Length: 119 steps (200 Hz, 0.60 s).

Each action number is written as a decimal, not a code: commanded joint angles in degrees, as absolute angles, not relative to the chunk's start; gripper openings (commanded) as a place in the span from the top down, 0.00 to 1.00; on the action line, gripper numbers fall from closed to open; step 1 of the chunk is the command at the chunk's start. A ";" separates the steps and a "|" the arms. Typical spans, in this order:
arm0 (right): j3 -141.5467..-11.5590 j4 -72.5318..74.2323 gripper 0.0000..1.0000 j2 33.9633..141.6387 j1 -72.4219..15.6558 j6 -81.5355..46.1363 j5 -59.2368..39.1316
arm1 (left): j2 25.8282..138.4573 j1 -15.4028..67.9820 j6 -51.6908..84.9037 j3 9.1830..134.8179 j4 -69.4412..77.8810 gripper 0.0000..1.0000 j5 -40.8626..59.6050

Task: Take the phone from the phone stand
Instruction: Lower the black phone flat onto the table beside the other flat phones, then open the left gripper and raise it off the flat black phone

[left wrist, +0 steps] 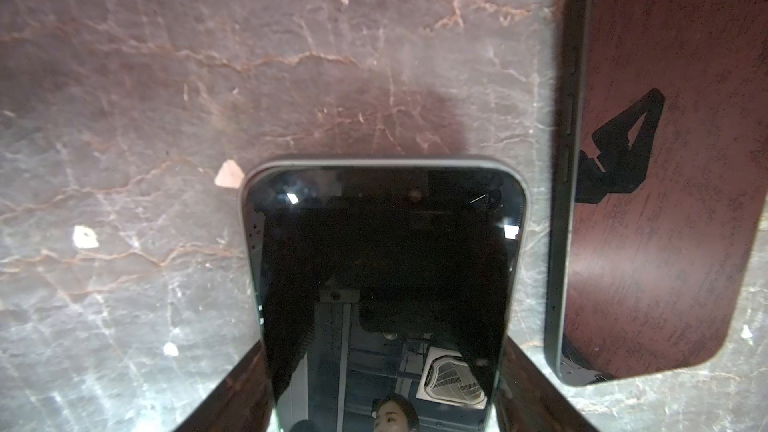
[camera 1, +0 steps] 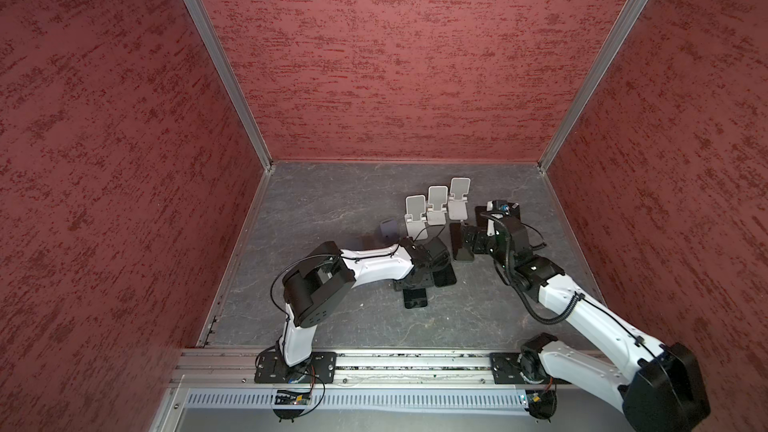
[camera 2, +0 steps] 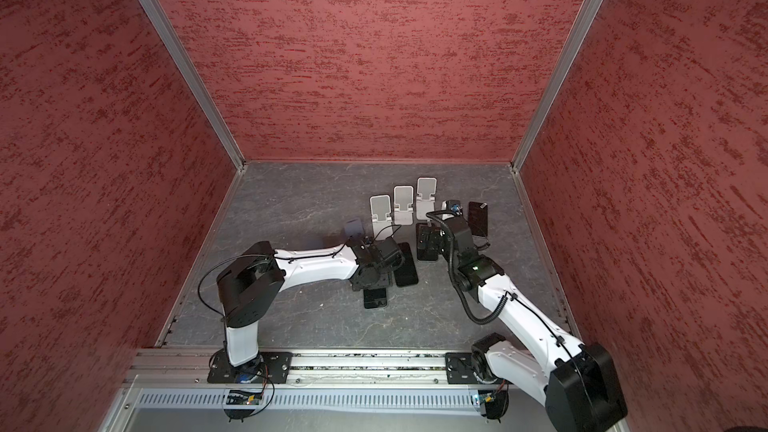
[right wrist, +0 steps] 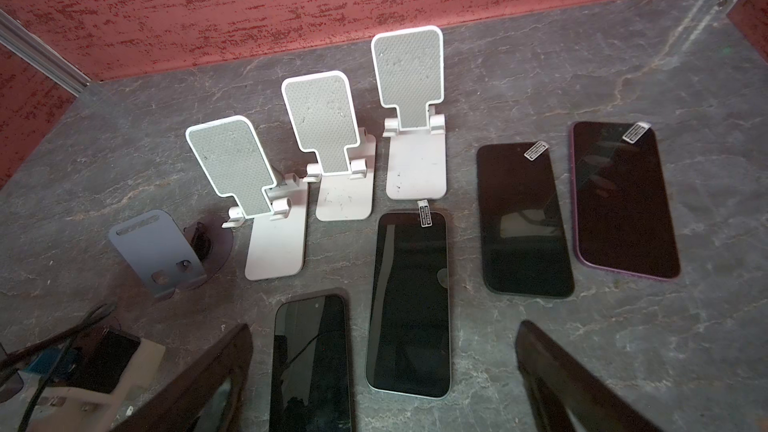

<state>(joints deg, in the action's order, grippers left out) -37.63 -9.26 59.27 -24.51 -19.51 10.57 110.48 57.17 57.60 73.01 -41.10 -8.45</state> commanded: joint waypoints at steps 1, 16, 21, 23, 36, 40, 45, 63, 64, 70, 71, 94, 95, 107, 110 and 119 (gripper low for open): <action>-36.91 -8.68 0.01 57.47 -23.95 -19.86 10.54 | 114.52 56.07 56.78 72.29 -40.34 0.29 -8.93; -36.91 -8.93 0.01 57.17 -23.91 -19.73 10.85 | 114.52 56.12 56.77 72.42 -40.25 0.29 -8.89; -36.92 -8.96 0.01 57.09 -23.91 -19.69 10.96 | 114.59 56.16 56.76 72.42 -40.25 0.29 -8.88; -36.92 -8.96 0.01 57.05 -23.88 -19.64 10.98 | 114.60 56.16 56.73 72.40 -40.25 0.29 -8.83; -36.95 -8.98 0.01 56.87 -23.78 -19.65 10.99 | 114.61 56.16 56.77 72.50 -40.17 0.28 -8.88; -36.91 -9.10 0.01 56.79 -23.76 -19.65 10.99 | 114.61 56.16 56.72 72.40 -40.17 0.28 -8.88; -36.91 -9.12 0.01 56.78 -23.81 -19.60 10.99 | 114.54 56.17 56.70 72.42 -40.17 0.28 -8.88; -36.91 -9.06 0.01 56.69 -23.73 -19.68 10.99 | 114.52 56.25 56.59 72.46 -40.14 0.27 -8.88; -36.91 -9.10 0.01 56.65 -23.73 -19.69 10.99 | 114.52 56.25 56.60 72.44 -40.15 0.26 -8.92; -36.91 -9.07 0.01 56.60 -23.73 -19.76 11.03 | 114.47 56.25 56.60 72.43 -40.17 0.26 -8.96; -36.91 -9.06 0.01 56.56 -23.73 -19.77 11.05 | 114.45 56.25 56.60 72.43 -40.17 0.25 -8.96; -36.56 -8.72 0.01 56.10 -23.66 -19.86 11.07 | 114.17 56.25 56.54 72.24 -40.08 0.22 -9.22; -36.56 -8.67 0.01 56.09 -23.65 -19.91 11.07 | 114.17 56.25 56.53 72.24 -40.08 0.22 -9.23; -36.48 -8.61 0.01 55.82 -23.64 -19.87 11.23 | 114.00 56.28 56.51 72.21 -40.08 0.20 -9.35; -36.41 -8.57 0.01 55.73 -23.64 -19.94 11.25 | 113.99 56.25 56.48 72.20 -40.08 0.20 -9.40; -36.23 -8.52 0.01 55.57 -23.64 -19.95 11.34 | 113.91 56.25 56.42 72.15 -40.07 0.19 -9.49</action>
<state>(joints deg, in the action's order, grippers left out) -36.95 -9.28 56.77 -24.16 -19.51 10.63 110.74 57.17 57.39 73.41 -41.25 -8.51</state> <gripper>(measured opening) 0.987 0.802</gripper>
